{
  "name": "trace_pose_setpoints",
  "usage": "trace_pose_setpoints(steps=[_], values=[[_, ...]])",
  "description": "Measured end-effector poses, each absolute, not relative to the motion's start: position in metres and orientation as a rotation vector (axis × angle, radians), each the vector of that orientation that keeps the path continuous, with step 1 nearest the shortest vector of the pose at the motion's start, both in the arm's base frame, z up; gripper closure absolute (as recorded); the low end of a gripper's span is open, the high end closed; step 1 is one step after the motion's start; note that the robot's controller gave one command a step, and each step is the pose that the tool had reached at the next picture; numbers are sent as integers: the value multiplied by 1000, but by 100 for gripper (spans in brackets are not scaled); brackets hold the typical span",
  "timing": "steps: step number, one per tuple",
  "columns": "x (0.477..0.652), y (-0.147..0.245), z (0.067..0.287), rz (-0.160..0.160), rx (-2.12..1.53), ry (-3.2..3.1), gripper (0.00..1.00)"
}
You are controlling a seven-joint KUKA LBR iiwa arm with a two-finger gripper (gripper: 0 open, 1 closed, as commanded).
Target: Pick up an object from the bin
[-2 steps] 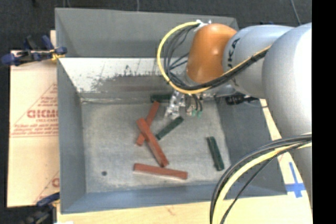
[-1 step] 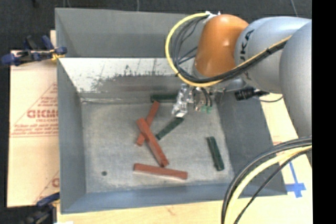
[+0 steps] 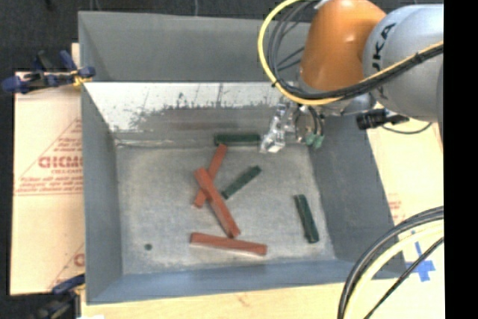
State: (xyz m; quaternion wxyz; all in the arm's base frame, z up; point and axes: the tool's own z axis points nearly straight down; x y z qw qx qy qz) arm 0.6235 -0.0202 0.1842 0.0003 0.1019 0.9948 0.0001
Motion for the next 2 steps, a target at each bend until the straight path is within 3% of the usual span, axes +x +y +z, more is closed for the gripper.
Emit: trace_pose_setpoints(steps=[1,2], values=[[623,-24,198,0,342,3122,100],[609,-16,224,-2,93,3133,100]])
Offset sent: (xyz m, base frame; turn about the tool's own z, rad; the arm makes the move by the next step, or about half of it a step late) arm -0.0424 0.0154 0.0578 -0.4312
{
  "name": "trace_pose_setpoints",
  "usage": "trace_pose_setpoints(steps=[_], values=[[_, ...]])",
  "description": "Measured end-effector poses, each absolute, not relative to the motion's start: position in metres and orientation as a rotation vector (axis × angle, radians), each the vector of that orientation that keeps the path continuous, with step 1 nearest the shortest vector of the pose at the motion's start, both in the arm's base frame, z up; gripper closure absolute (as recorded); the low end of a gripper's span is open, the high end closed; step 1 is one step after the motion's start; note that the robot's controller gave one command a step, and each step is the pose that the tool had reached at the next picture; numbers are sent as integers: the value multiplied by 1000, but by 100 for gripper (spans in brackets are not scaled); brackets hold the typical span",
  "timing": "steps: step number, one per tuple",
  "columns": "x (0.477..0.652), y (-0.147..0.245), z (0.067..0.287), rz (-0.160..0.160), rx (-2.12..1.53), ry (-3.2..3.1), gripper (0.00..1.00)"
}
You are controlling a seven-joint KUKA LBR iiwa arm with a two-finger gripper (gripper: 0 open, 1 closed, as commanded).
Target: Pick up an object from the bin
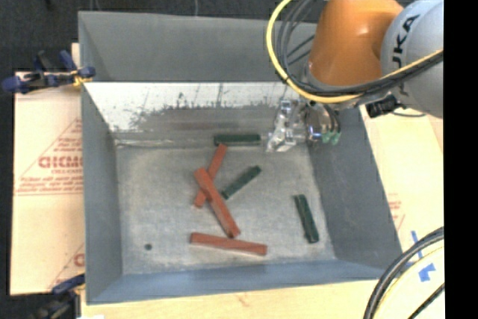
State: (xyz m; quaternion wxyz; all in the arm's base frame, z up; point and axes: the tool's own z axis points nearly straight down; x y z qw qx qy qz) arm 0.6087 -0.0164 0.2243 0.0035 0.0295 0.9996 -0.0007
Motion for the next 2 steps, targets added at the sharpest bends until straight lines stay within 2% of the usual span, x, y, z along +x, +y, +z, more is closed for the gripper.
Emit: trace_pose_setpoints(steps=[1,2], values=[[582,0,135,2,-5,3145,0],[584,-1,138,1,-5,3138,0]])
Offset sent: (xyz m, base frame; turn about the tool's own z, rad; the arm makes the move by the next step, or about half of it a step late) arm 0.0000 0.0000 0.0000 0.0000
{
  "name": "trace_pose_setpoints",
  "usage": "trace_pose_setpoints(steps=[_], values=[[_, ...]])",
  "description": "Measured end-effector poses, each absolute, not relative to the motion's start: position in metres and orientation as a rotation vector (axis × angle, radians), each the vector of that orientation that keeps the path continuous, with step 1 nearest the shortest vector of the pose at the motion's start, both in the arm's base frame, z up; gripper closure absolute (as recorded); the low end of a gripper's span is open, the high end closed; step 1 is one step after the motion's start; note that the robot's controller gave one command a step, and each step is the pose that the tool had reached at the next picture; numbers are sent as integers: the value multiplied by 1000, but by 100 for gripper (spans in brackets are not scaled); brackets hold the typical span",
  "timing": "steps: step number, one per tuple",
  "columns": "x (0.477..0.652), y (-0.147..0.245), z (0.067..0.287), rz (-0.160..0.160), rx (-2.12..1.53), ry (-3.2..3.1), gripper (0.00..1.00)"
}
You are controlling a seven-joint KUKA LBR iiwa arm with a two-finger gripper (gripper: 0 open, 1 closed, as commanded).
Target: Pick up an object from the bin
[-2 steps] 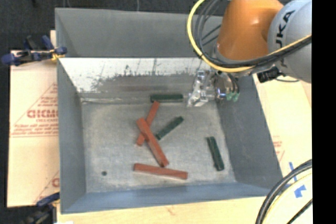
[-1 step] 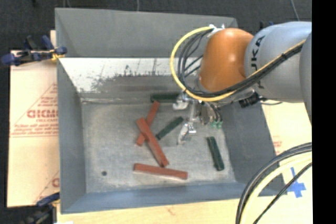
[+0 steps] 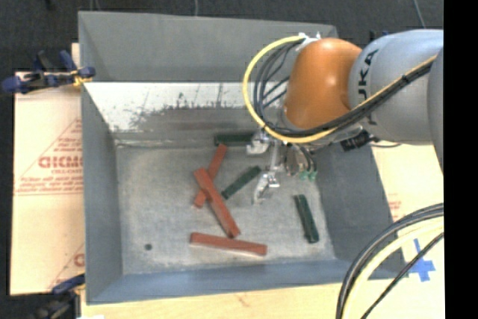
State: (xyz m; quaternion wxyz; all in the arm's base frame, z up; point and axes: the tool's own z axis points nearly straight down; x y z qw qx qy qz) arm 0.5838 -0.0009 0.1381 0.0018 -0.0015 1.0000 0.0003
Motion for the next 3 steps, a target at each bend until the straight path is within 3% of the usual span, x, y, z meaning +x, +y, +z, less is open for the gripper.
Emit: trace_pose_setpoints(steps=[1,2,3], values=[[590,5,81,4,233,3127,100],[590,5,81,4,233,3127,100],[567,-5,247,1,197,3124,100]])
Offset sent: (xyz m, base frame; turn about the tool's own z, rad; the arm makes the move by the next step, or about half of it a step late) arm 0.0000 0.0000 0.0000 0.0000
